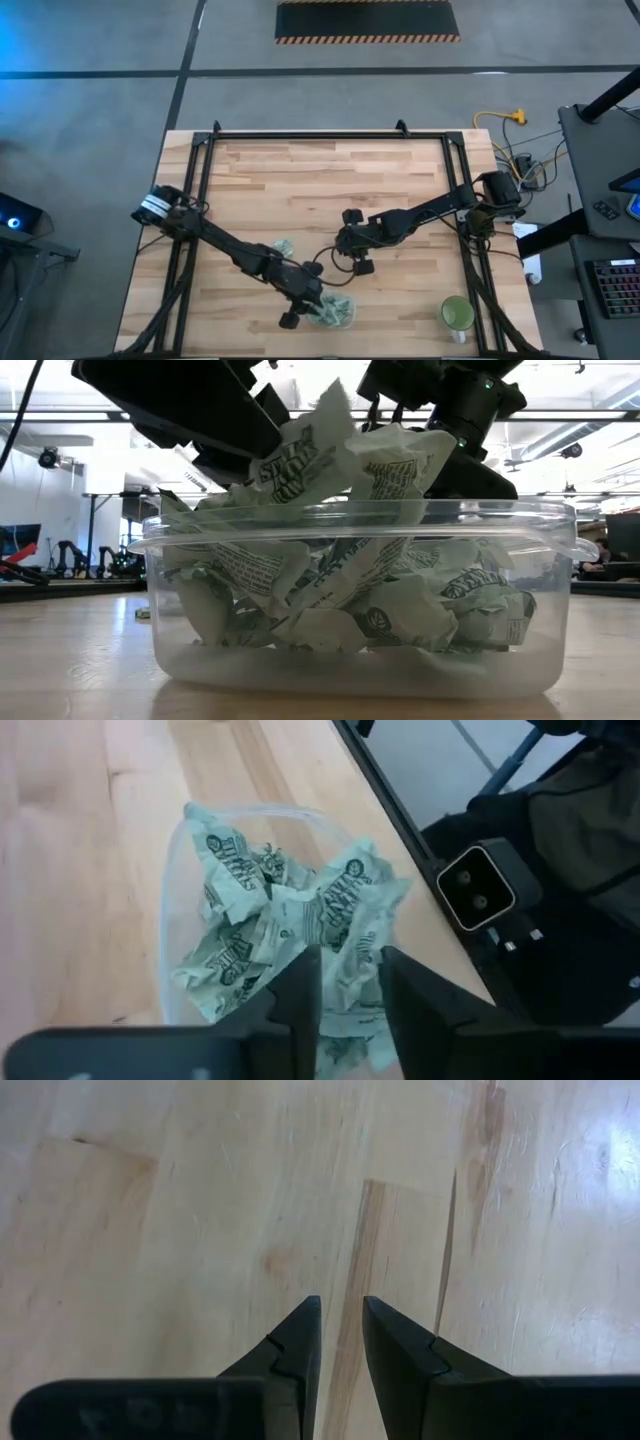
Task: Pick and place Stevia / Truvia into bins
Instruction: Put the stevia packet into the transparent container
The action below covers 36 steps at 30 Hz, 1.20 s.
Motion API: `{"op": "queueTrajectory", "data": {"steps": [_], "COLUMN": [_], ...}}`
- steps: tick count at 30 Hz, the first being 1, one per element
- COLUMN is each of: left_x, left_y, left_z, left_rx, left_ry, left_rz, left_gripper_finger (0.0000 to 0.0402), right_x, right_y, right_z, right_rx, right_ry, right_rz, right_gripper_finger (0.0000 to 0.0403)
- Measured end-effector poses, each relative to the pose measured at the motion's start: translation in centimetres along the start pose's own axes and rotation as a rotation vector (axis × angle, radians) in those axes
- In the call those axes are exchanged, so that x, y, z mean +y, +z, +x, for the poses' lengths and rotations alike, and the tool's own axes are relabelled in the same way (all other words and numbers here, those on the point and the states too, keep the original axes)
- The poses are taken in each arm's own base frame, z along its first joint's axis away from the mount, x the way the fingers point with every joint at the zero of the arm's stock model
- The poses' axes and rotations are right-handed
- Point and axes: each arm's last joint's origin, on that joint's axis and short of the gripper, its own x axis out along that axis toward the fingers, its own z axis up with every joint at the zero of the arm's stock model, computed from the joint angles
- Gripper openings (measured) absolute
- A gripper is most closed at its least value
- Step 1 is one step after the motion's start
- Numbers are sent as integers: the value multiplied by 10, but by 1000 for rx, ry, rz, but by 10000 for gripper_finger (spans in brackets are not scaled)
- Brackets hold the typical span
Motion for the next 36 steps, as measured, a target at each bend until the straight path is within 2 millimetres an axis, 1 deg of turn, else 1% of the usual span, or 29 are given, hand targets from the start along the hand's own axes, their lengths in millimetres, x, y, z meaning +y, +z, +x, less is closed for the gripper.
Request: {"op": "queueTrajectory", "data": {"steps": [3,5,10,13,16,22,24,28,31,34,36], "left_x": [0,-1,-1,-6,-11,-21,-22,-23,-22,-21,-18], "left_y": [-1,-2,-3,2,6,3,-3,-25,-44,-63,-74], "left_z": [-4,-12,-44,-63,-82,-112,-118,-126,-128,-128,-129], "left_rx": [32,76,147,124,66,-20,-5,81,148,182,209], "left_ry": [11,50,294,391,462,612,689,850,951,1019,1049], "left_rz": [-8,-39,-90,-88,-77,-107,-153,-265,-371,-435,-443], "left_gripper_finger": [104,109,111,111,111,111,111,111,112,112,112], "right_x": [0,0,0,0,0,0,0,0,0,0,-3], "right_y": [0,0,1,2,4,9,12,22,33,45,50], "right_z": [0,0,0,0,0,0,0,-1,-4,-7,-3], "right_rx": [2,-1,-12,-25,-46,-107,-145,-277,-439,-601,-647], "right_ry": [0,0,0,-1,-1,-4,-7,-3,66,138,155], "right_rz": [0,0,2,3,2,-1,-15,-75,-148,-186,-184], "right_gripper_finger": [68,68,68,68,68,68,68,68,68,68,68]}}
